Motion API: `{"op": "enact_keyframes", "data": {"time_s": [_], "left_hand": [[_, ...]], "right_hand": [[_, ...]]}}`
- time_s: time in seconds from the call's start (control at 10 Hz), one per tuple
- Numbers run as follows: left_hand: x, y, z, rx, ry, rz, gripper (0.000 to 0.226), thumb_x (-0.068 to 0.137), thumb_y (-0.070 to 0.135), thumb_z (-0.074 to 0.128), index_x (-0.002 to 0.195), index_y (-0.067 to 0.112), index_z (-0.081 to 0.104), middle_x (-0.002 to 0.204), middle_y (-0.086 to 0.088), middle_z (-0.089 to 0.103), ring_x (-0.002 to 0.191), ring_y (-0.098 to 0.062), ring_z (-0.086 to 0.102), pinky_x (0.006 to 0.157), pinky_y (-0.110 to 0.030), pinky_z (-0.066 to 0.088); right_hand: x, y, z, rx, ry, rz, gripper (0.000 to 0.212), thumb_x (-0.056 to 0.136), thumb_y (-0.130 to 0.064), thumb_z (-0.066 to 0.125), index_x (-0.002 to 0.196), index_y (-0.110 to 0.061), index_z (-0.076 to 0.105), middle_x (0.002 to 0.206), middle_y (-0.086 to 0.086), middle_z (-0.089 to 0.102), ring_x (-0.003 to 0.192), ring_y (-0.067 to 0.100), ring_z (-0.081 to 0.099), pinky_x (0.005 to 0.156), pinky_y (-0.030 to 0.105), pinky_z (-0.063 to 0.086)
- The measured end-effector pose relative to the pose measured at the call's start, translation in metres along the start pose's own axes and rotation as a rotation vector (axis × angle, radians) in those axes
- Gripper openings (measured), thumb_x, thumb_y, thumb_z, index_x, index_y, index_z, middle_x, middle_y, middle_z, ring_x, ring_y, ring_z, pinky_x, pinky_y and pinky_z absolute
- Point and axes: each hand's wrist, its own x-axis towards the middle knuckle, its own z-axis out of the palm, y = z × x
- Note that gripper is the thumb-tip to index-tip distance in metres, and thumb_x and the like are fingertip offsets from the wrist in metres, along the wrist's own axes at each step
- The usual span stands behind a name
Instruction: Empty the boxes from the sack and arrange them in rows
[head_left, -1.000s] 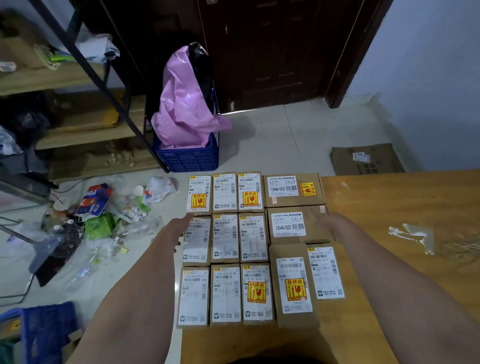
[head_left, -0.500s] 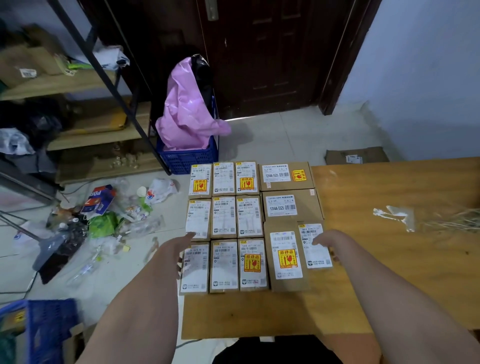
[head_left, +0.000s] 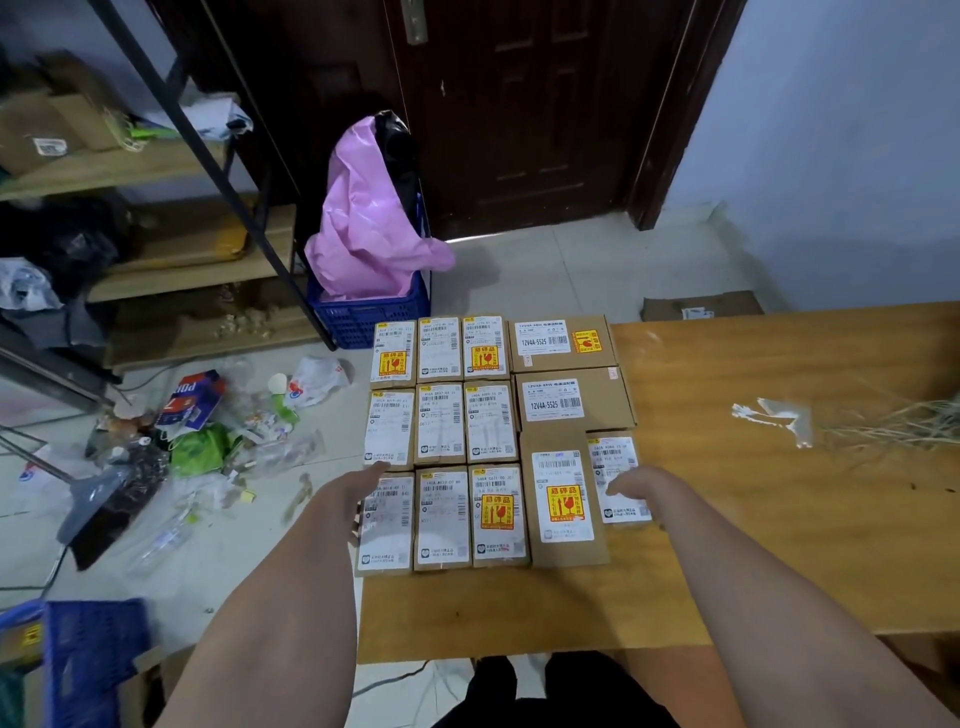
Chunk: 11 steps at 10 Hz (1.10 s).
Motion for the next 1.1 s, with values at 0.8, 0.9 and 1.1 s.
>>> {"op": "enact_keyframes", "data": {"time_s": [0.8,0.9,1.1], "left_hand": [[-0.036,0.008,0.012,-0.093,0.024,0.1,0.071,0.098,0.05,0.048,0.153,0.011,0.028,0.159,-0.014,0.027,0.147,-0.036,0.023,0.117,-0.055,0.015],[-0.031,0.008,0.01,-0.085,0.019,0.091,0.074,0.096,0.052,0.05,0.154,0.012,0.027,0.16,-0.015,0.023,0.147,-0.039,0.02,0.116,-0.059,0.016],[-0.05,0.017,0.016,-0.101,0.113,0.159,0.061,0.104,0.033,0.044,0.153,0.003,0.024,0.161,-0.017,0.017,0.148,-0.037,0.016,0.116,-0.052,0.017]], "right_hand": [[0.048,0.017,-0.007,0.322,0.014,-0.02,0.061,0.095,-0.022,0.057,0.15,-0.006,0.035,0.155,0.016,0.035,0.138,0.037,0.04,0.109,0.044,0.039],[0.039,0.01,-0.01,0.312,0.023,-0.023,0.061,0.095,-0.025,0.059,0.15,-0.008,0.037,0.153,0.015,0.038,0.138,0.036,0.04,0.109,0.045,0.04],[0.071,0.015,-0.019,0.321,0.038,-0.034,0.058,0.092,-0.028,0.057,0.144,-0.007,0.044,0.15,0.014,0.044,0.133,0.035,0.046,0.107,0.046,0.042]]}}
